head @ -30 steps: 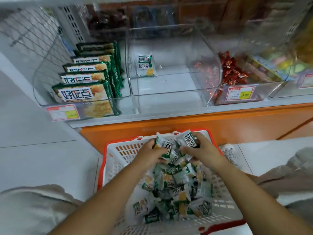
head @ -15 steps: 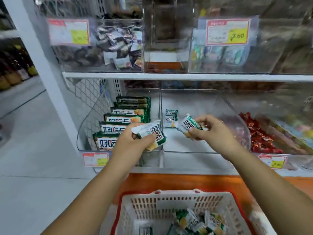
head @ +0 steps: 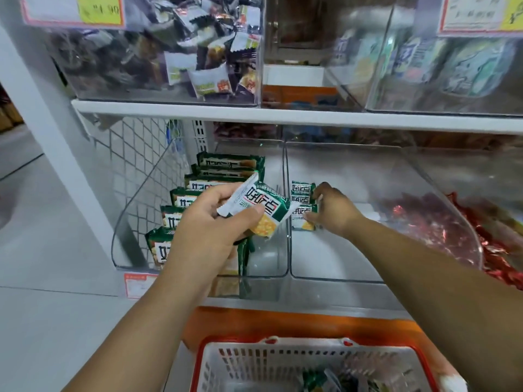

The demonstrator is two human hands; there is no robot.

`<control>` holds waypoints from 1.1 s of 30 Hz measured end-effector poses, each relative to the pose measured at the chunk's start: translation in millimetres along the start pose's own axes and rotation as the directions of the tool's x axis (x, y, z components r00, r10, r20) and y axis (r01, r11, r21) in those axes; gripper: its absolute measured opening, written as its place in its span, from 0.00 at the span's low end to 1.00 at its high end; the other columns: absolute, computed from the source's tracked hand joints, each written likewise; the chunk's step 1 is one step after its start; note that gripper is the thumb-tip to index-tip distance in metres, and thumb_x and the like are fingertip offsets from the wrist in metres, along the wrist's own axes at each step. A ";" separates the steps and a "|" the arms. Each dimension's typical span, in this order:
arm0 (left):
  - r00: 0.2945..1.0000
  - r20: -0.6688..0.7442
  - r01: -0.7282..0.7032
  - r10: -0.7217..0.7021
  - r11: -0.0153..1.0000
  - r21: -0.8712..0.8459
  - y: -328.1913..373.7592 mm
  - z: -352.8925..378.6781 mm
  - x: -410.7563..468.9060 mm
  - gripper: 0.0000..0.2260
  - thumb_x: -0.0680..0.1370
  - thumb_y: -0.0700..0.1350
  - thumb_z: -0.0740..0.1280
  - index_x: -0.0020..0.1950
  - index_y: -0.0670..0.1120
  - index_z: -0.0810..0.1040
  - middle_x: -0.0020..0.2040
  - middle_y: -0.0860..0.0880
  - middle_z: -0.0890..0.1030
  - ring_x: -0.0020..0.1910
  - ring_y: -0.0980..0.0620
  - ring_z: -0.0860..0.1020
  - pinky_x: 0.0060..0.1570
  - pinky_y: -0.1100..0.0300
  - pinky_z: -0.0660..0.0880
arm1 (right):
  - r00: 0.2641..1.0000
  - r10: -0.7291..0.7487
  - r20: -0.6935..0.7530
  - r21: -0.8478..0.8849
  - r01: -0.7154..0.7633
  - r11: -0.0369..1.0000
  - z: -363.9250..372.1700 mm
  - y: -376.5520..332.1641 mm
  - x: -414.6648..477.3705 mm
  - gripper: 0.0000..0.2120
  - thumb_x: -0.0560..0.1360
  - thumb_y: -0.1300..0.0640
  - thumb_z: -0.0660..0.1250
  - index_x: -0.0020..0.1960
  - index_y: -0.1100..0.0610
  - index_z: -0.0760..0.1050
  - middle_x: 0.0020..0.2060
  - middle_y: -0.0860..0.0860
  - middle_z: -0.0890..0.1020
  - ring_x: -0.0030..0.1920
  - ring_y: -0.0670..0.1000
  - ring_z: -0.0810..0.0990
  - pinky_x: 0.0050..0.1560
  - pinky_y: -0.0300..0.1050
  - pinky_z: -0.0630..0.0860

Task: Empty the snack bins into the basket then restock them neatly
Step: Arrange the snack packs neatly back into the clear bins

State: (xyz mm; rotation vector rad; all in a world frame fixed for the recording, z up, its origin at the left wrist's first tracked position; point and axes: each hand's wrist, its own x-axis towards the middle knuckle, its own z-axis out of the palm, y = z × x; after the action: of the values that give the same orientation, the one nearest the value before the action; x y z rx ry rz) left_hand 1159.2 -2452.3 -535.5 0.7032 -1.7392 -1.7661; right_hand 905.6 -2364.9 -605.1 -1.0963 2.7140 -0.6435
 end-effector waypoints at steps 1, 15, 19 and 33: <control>1.000 0.001 -0.007 0.007 1.000 -0.012 -0.5 1.9 0.0 0.12 0.74 0.43 0.73 0.57 0.52 0.80 0.48 0.51 0.86 0.47 0.49 0.85 0.36 0.63 0.78 | 1.000 0.017 -0.001 -0.020 -0.017 1.000 -0.8 -0.2 -1.0 0.26 0.71 0.52 0.74 0.63 0.58 0.67 0.56 0.58 0.73 0.51 0.57 0.74 0.44 0.42 0.66; 0.975 0.031 -0.220 0.218 0.966 0.138 -19.2 35.6 -12.5 0.14 0.76 0.44 0.72 0.60 0.56 0.79 0.52 0.55 0.83 0.52 0.56 0.81 0.54 0.52 0.80 | 0.959 -0.279 0.055 0.675 0.170 0.718 -75.9 -62.2 -122.6 0.13 0.73 0.60 0.71 0.56 0.48 0.77 0.48 0.52 0.84 0.39 0.50 0.83 0.43 0.50 0.82; 0.971 0.069 -0.239 0.229 0.922 0.304 -28.0 36.4 -18.3 0.25 0.76 0.48 0.72 0.71 0.58 0.70 0.65 0.60 0.74 0.63 0.65 0.73 0.63 0.66 0.72 | 0.995 -0.056 -0.081 0.648 0.096 0.756 -77.5 -29.0 -97.4 0.12 0.74 0.62 0.71 0.53 0.48 0.77 0.46 0.60 0.82 0.38 0.51 0.81 0.43 0.48 0.81; 0.951 0.256 -0.291 0.171 0.770 0.568 -36.4 32.0 -18.4 0.27 0.79 0.55 0.63 0.77 0.58 0.59 0.69 0.64 0.69 0.59 0.71 0.70 0.52 0.79 0.68 | 0.992 -0.078 0.096 0.157 0.062 0.986 -12.2 7.9 -27.0 0.14 0.70 0.59 0.75 0.51 0.54 0.73 0.43 0.50 0.76 0.34 0.48 0.75 0.35 0.40 0.71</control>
State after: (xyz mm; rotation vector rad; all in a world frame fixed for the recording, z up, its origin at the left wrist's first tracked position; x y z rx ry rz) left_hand 1148.6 -2416.5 -571.4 0.5337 -2.4453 -1.1245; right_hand 916.6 -2337.1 -598.3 -1.1572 2.5038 -0.7708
